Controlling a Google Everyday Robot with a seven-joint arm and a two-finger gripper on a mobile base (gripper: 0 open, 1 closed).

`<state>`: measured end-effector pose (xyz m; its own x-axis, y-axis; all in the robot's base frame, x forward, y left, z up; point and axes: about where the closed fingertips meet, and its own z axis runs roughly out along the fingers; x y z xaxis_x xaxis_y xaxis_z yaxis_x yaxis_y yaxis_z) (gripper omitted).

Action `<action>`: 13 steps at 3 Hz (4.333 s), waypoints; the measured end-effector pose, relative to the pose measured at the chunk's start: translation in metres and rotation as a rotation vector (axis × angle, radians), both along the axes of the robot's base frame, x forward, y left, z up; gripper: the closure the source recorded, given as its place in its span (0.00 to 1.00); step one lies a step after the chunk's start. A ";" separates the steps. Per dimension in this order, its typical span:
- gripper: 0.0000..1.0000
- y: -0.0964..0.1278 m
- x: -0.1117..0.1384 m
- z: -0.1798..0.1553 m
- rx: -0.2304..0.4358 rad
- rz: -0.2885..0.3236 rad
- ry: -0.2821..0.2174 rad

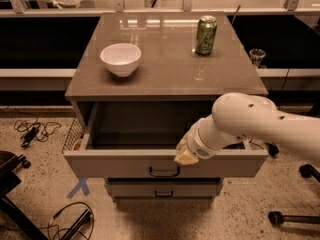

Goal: Open top drawer

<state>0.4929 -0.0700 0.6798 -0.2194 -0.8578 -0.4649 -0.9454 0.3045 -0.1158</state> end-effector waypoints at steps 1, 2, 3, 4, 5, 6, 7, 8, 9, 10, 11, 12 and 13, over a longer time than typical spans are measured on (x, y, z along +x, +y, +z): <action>1.00 0.003 -0.027 0.008 0.001 -0.010 0.006; 1.00 0.003 -0.031 0.009 0.002 -0.010 0.007; 1.00 0.006 -0.060 0.018 0.003 -0.018 0.012; 1.00 0.014 -0.123 0.039 0.006 -0.038 0.018; 1.00 0.017 -0.124 0.054 0.013 -0.054 -0.009; 1.00 0.017 -0.112 0.045 0.023 -0.054 -0.016; 1.00 0.013 -0.059 0.035 0.042 -0.071 -0.058; 1.00 0.001 0.032 0.003 0.046 -0.034 -0.078; 1.00 -0.005 0.077 -0.018 0.047 -0.010 -0.056; 1.00 -0.002 0.077 -0.018 0.053 -0.009 -0.052; 1.00 0.006 0.054 -0.018 0.044 0.008 -0.028; 1.00 0.028 -0.017 -0.018 0.039 0.010 0.073; 1.00 0.029 -0.023 -0.019 0.038 0.009 0.085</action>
Offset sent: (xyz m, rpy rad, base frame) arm -0.4938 0.0517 0.1509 0.0228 0.1021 -0.1458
